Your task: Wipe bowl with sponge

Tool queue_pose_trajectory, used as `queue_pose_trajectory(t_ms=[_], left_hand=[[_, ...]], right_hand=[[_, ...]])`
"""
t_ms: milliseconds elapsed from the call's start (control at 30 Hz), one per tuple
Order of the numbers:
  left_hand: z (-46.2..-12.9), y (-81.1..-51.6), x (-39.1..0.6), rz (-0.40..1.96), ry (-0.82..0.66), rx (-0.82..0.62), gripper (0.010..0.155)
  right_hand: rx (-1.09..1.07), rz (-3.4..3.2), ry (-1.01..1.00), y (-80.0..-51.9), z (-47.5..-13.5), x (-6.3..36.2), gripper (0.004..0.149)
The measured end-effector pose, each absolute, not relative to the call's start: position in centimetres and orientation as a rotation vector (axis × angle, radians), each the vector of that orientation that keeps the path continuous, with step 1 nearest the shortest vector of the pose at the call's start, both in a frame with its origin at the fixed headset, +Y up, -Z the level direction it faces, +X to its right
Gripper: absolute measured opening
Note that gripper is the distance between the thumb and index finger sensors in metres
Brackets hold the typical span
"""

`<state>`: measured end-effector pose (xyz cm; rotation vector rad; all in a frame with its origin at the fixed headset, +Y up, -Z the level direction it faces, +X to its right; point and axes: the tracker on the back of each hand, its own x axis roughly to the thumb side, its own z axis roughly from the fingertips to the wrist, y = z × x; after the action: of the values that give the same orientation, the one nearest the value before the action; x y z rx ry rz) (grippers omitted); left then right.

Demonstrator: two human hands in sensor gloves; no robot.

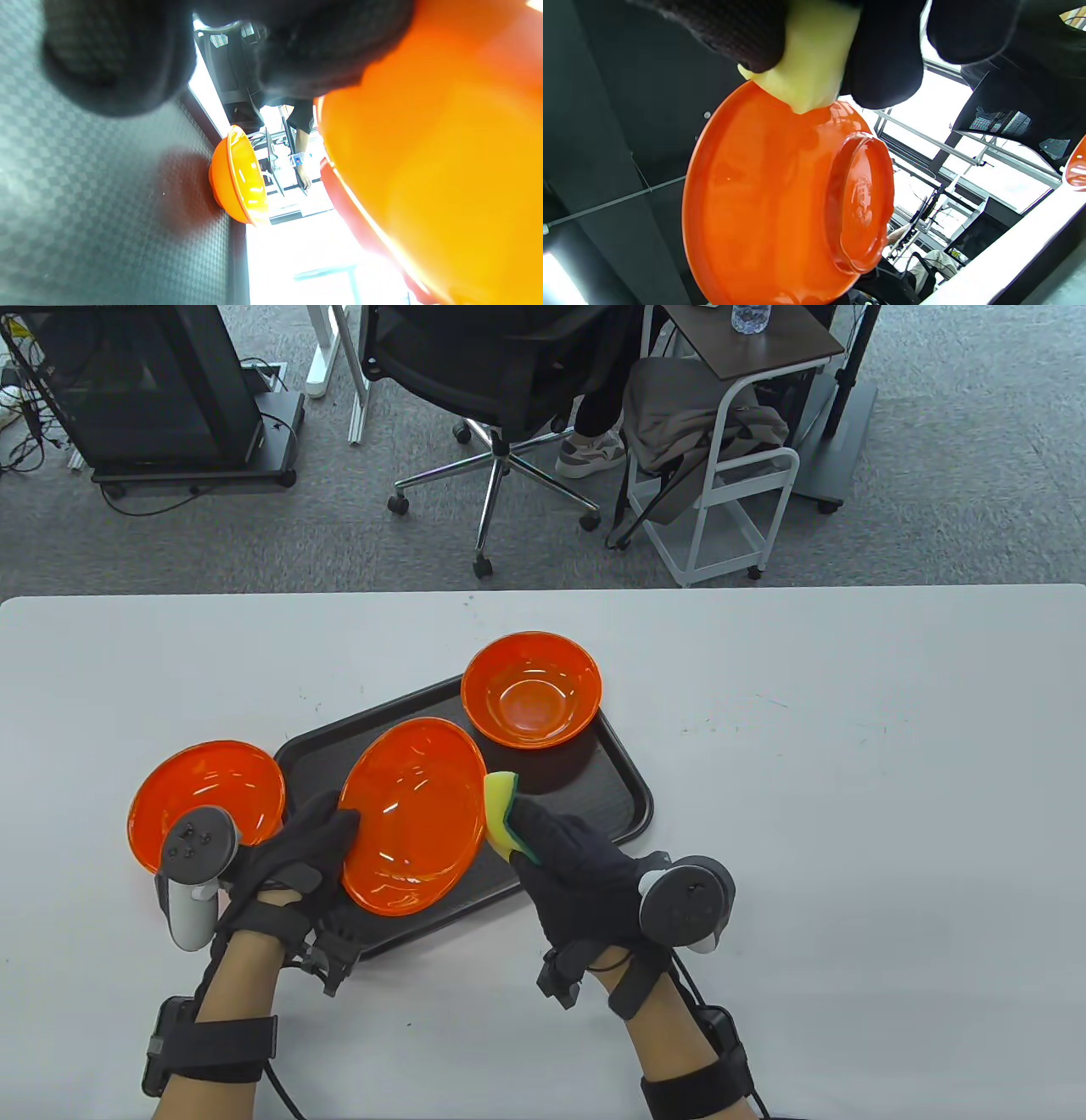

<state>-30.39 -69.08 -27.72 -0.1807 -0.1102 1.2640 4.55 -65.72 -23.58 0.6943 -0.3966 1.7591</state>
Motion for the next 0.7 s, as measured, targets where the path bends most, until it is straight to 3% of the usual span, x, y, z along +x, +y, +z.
queue_pose_trajectory(t_ms=[333, 700], left_hand=[[-27.5, -68.7, -28.0, 1.231, -0.268, -0.35, 0.058], [-26.7, -68.8, -25.1, 1.29, -0.402, -0.408, 0.059]], right_hand=[[0.562, 1.633, -0.362, -67.0, -24.4, 5.3, 0.048], [0.511, 1.517, -0.1, -69.5, -25.2, 4.0, 0.049]])
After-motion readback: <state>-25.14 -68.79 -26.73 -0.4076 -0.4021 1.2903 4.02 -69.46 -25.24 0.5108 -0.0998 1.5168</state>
